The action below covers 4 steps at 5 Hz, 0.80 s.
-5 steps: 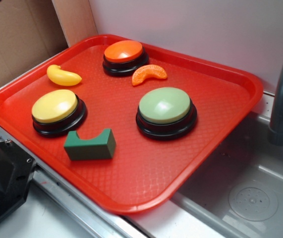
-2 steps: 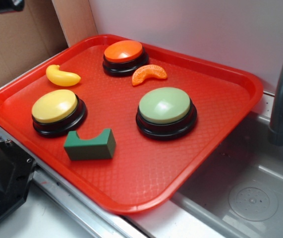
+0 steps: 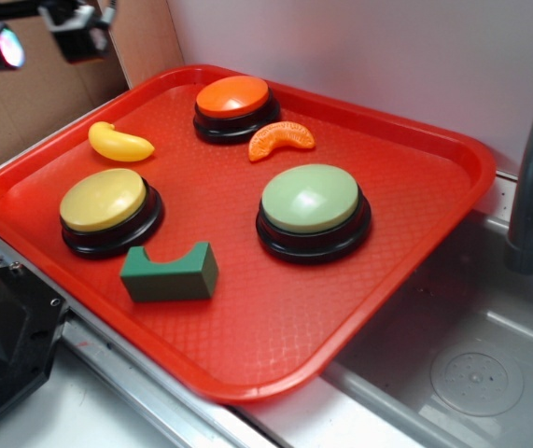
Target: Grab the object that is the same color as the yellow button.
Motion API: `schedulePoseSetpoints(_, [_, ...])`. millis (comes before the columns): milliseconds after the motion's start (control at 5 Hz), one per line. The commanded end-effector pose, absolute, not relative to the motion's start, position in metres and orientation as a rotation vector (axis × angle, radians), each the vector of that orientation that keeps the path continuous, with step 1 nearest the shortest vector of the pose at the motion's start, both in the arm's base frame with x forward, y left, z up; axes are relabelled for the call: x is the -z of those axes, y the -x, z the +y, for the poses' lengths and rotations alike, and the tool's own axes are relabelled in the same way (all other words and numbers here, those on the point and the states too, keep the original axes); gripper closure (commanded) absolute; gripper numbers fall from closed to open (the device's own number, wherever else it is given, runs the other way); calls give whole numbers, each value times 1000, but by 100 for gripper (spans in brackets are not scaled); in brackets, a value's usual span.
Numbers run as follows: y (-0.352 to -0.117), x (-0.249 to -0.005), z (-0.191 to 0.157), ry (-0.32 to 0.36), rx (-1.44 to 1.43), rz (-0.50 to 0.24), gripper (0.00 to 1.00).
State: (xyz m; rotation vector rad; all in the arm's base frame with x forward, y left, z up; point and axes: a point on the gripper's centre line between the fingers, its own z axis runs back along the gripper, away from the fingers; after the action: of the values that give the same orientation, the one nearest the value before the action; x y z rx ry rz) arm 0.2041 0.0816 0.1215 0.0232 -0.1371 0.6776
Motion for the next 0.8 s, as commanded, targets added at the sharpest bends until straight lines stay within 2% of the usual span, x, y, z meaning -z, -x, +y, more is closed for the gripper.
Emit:
schedulePoseSetpoints(0, [-225, -98, 81, -50, -710, -185, 0])
schedulePoseSetpoints(400, [-216, -71, 115, -84, -792, -190, 0])
schedulePoseSetpoints(600, [-217, -63, 131, -68, -845, -220, 0])
